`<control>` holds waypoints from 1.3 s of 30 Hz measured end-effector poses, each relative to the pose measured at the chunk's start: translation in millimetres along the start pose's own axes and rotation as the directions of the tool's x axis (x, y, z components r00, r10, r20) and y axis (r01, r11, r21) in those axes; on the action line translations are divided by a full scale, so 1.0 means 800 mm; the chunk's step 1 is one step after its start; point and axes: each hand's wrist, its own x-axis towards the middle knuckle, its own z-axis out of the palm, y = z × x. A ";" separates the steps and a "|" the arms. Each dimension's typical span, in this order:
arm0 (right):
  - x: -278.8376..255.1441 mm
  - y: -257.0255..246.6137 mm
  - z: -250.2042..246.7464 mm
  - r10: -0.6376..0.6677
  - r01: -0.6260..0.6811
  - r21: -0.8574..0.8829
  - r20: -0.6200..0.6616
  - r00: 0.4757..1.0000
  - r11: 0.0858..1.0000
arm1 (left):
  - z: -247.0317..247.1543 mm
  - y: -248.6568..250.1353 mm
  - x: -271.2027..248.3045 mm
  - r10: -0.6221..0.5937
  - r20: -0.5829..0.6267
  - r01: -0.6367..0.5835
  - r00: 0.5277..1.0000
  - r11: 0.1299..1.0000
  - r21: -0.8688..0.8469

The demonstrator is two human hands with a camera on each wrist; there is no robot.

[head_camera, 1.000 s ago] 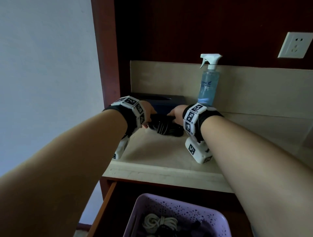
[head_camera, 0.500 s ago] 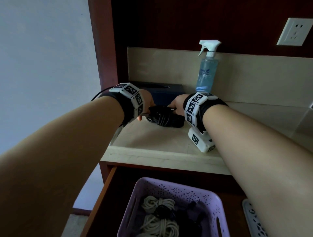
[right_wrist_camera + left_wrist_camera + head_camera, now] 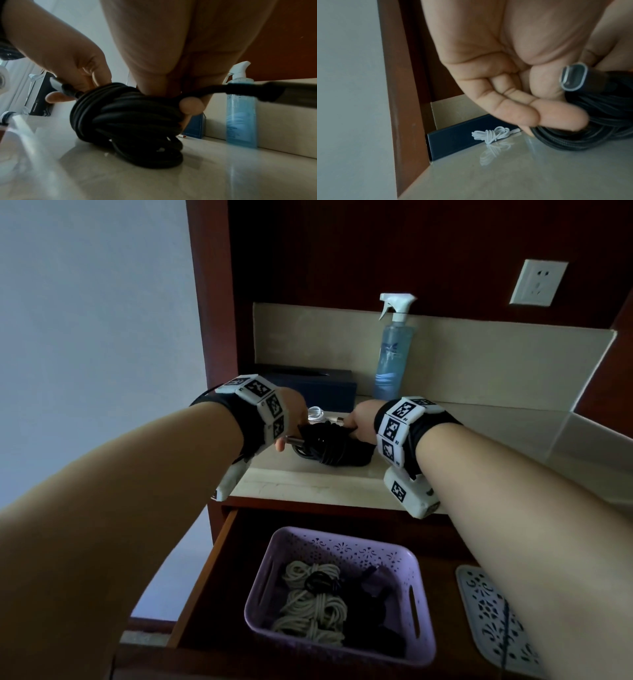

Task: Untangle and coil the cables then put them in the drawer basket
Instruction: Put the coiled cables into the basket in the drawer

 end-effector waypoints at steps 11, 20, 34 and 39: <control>-0.077 -0.008 -0.002 -0.117 0.118 0.081 -0.022 0.993 0.990 | 0.017 0.000 -0.045 0.179 -0.043 -0.182 0.983 0.981 -0.061; -0.124 -0.038 0.065 -0.221 0.207 0.077 0.267 0.938 0.975 | 0.098 0.026 -0.067 0.335 0.116 -0.324 0.935 0.941 -0.101; -0.064 -0.092 0.156 -0.474 0.524 0.045 0.498 0.726 0.851 | 0.170 0.026 -0.040 0.366 0.482 -0.405 0.796 0.914 -0.025; -0.067 -0.061 0.145 -0.566 0.466 0.321 0.459 0.685 0.825 | 0.161 0.021 -0.043 0.441 0.515 -0.496 0.735 0.868 -0.034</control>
